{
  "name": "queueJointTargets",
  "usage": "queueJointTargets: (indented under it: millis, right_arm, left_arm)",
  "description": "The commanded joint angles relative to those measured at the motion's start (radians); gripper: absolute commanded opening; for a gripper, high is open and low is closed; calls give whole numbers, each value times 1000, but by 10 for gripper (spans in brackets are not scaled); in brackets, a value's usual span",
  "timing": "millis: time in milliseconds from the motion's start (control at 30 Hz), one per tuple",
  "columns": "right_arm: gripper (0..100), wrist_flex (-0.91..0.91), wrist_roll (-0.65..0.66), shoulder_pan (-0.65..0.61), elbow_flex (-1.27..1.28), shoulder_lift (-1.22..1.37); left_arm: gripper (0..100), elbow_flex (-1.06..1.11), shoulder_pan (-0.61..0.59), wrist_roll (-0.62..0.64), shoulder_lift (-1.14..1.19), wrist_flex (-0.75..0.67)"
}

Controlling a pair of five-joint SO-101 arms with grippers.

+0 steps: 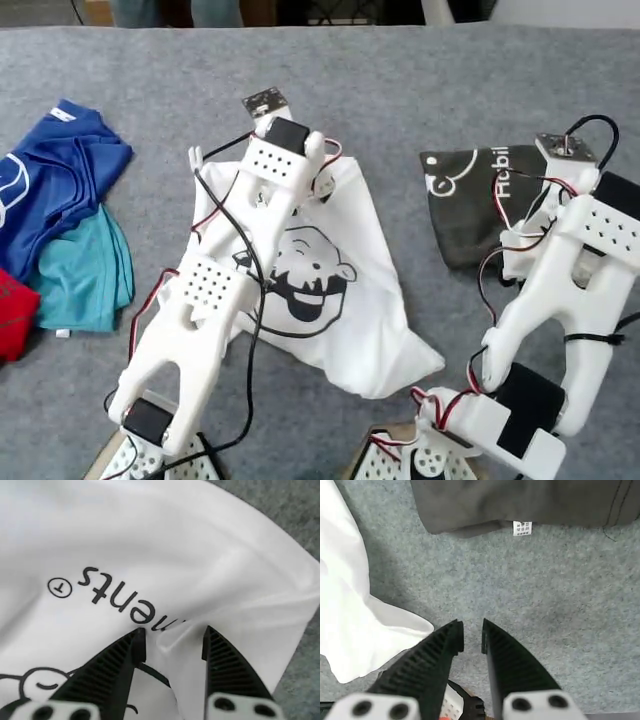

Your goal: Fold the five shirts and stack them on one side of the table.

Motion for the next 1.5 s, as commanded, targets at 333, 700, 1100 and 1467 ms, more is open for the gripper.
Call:
queueJointTargets:
  millis: [333, 700, 1100, 1467]
  right_arm:
    - [74, -25, 9, 8, -2, -41]
    - [74, -23, 9, 8, -2, -41]
    - [83, 94, 26, -17, -125, -42]
    - [234, 95, 20, -351, -147, -76]
  left_arm:
    - [110, -64, 7, 9, 23, -44]
    - [23, -64, 8, 9, 21, -58]
    - [27, -232, -163, -100, -192, 18]
    - [28, -231, -639, -157, -425, 20]
